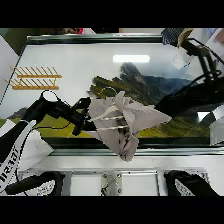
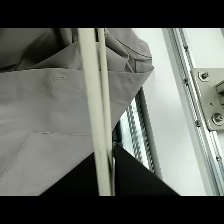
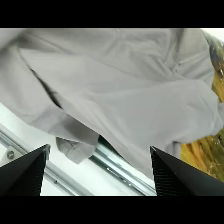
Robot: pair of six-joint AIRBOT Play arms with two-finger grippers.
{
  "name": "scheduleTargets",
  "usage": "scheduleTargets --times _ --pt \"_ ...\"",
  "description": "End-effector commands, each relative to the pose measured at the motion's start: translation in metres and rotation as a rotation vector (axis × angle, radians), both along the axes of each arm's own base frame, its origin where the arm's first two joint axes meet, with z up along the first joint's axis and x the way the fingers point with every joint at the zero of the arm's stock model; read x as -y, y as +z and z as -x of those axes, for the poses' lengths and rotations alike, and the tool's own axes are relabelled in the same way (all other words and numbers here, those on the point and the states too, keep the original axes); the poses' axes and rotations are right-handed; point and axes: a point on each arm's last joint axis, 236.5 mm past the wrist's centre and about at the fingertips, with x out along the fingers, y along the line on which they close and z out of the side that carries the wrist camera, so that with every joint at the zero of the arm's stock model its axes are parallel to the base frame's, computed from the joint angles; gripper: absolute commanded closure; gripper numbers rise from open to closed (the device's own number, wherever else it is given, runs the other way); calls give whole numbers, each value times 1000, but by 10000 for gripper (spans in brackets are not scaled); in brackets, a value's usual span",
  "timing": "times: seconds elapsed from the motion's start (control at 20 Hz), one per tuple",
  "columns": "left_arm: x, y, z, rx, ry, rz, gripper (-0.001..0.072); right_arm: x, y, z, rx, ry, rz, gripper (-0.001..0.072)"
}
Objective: Fold the clothes and pants, and hang the long-sleeved shirts on hangers.
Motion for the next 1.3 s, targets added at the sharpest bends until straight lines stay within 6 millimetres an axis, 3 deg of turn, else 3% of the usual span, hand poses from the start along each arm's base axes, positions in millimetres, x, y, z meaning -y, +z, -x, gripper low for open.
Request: scheduleTargets --times 0.0,0.15,0.35,0.65,0.75,0.85,1.0,1.25 --pt "0 0 0 0 -1 0 694 33 -8 0 65 -27 -167 11" --pt "0 0 1 -2 -3 1 694 50 -5 -14 166 -68 -404 11" --pt "-6 1 -4 -5 18 2 693 72 -29 -32 156 -175 -455 11" --pt "-13 2 -6 -17 33 6 693 70 -27 -42 249 -81 -457 23" --pt "-13 2 -6 -14 36 5 693 67 -28 -37 378 83 -372 129" --pt "-13 2 -6 -15 36 5 693 60 -29 -24 456 245 -324 127" --pt "-13 2 -6 -14 36 5 693 59 -32 -22 454 275 -329 124" --pt "-13 2 -6 -15 35 5 693 53 -58 -19 428 342 -373 125"
